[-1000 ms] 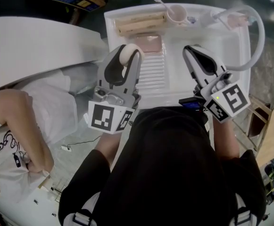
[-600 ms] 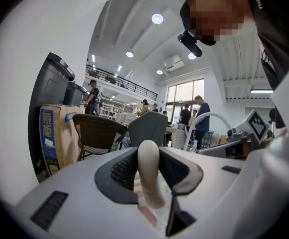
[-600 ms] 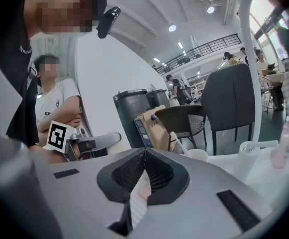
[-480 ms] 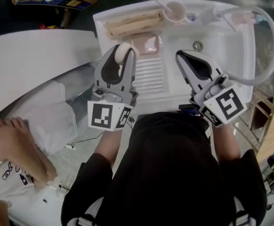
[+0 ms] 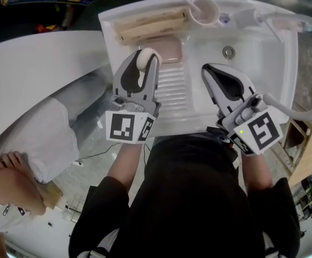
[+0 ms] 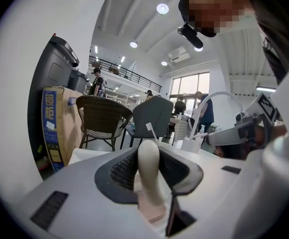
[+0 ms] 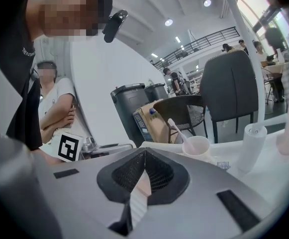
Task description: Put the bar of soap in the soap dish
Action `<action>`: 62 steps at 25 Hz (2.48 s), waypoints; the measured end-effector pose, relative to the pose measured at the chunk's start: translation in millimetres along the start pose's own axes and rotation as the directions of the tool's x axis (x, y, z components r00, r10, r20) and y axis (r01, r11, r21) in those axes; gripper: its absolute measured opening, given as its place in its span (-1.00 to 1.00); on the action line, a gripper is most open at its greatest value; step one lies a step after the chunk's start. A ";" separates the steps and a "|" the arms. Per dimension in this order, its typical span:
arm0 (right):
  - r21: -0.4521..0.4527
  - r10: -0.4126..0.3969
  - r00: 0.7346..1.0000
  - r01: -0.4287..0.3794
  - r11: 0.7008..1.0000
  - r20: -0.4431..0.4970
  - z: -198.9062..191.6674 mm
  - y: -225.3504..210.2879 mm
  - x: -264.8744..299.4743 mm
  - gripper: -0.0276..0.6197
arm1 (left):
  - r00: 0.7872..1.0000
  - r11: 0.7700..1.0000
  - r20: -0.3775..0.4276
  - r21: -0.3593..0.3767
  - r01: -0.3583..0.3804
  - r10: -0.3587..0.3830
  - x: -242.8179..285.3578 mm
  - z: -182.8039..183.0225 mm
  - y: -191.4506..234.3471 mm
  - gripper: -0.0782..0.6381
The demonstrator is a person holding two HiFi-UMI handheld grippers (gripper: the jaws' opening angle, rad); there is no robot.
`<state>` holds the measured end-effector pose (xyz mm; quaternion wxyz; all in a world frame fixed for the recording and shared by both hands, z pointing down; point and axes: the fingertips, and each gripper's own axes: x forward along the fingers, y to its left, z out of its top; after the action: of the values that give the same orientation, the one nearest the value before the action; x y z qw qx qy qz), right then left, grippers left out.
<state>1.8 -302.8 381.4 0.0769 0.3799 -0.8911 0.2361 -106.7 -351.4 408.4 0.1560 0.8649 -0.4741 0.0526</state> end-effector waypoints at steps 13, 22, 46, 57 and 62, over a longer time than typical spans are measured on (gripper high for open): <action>0.076 0.002 0.999 0.001 0.997 -0.040 -32.6 -7.1 11.7 -0.85 | 0.993 0.994 -0.055 0.032 -0.100 0.102 21.4 -61.9 33.3 -0.44; 0.083 0.016 0.998 -0.011 0.997 -0.052 -36.3 -11.4 18.0 -0.85 | 0.992 0.989 -0.045 0.098 -0.114 0.119 36.0 -71.1 34.4 -0.44; 0.101 0.030 0.998 -0.024 0.995 -0.051 -42.2 -8.6 16.6 -0.85 | 0.973 0.936 -0.113 0.314 -0.157 0.201 47.7 -103.4 18.2 -0.37; 0.103 0.029 0.998 -0.024 0.994 -0.049 -45.1 -7.5 9.7 -0.85 | 0.978 0.940 -0.154 0.332 -0.084 0.142 50.3 -112.5 3.9 -0.44; 0.102 0.037 0.999 -0.033 0.994 -0.037 -43.7 -3.1 8.1 -0.85 | 0.980 0.932 -0.177 0.362 -0.025 0.095 49.1 -114.5 -3.8 -0.45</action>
<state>-3.5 -288.9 423.4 0.0705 0.3630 -0.8829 0.2896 -70.2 -352.3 527.6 0.0393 0.8547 -0.4659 0.2256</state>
